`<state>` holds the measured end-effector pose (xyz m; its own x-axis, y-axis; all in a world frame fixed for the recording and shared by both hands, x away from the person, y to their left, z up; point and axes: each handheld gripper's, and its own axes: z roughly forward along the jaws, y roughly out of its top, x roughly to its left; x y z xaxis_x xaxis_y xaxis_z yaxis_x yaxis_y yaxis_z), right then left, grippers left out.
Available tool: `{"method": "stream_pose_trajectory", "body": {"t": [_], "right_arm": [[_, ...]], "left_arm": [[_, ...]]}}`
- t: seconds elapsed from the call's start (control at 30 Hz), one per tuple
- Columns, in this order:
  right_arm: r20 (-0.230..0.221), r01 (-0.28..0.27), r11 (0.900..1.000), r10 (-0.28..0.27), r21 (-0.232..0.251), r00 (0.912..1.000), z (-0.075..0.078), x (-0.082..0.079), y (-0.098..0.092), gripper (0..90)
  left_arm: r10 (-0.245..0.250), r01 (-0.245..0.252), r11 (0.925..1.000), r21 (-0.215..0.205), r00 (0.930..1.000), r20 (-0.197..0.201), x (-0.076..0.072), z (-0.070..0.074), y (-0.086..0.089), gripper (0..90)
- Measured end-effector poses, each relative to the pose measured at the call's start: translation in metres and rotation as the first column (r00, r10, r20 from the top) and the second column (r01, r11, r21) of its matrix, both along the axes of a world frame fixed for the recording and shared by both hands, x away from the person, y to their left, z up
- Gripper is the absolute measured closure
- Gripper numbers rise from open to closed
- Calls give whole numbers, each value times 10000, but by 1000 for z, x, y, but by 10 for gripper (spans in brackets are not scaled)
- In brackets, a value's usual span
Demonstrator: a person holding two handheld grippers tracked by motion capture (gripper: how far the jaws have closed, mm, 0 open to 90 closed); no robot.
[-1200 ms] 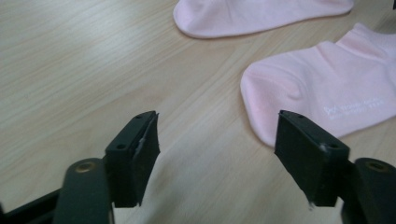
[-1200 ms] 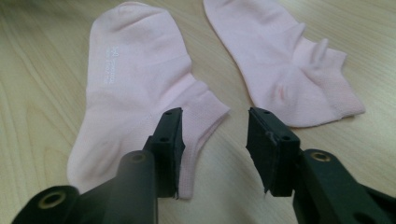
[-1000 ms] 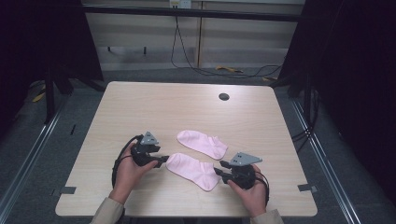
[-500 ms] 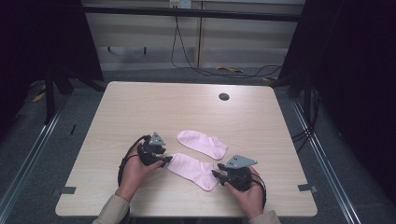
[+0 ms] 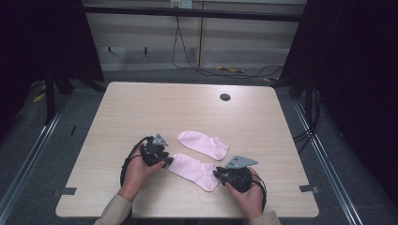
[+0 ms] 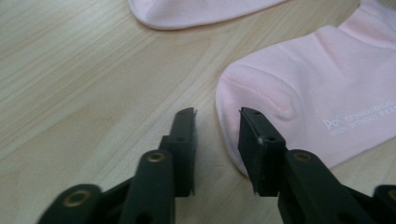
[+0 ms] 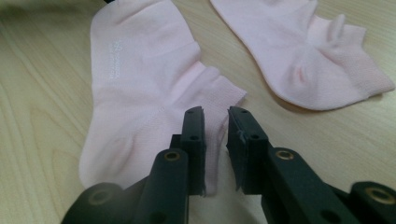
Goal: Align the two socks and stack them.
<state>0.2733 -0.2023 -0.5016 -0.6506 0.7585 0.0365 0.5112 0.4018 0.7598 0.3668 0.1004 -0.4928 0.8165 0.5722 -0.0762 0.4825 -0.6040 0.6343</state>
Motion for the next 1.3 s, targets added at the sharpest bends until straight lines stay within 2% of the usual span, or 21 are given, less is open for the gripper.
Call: {"method": "stream_pose_trajectory", "body": {"t": [0.13, 0.23, 0.3, 0.43, 0.57, 0.7, 0.93, 1.3], "right_arm": [[-22, -1, 10000, 1, 48, 10000, 0, 0, 2, 865], [-112, 22, 9998, -20, 197, 9999, 0, 0, 1, 888], [-44, 45, 9998, -44, 200, 10000, 1, 0, 1, 894], [55, -1, 9992, -2, 403, 10000, 6, -1, 0, 896], [119, -56, 9975, 48, 704, 9999, 12, 1, -2, 896], [220, -123, 9965, 105, 827, 9997, 20, 3, -5, 896], [163, -87, 9940, 70, 1091, 9998, 27, 15, -13, 898], [312, -46, 9943, 13, 1066, 9995, 42, 37, -19, 898]], "left_arm": [[-124, 120, 9998, -128, 9995, -293, -2, 0, -3, 848], [-145, 144, 9999, -28, 9992, -373, -2, 2, -5, 896], [-190, 194, 9998, 97, 9990, -396, -2, 4, -5, 900], [18, -26, 9995, -309, 9997, -242, -4, 14, -3, 900], [36, -46, 9980, -631, 9999, -158, -1, 26, -3, 900], [91, -97, 9966, -818, 9999, -78, 3, 32, -3, 900], [307, -305, 9939, -1059, 9995, 3, 14, 40, -3, 900], [352, -338, 9912, -1284, 9993, 90, 38, 47, -15, 900]]}}
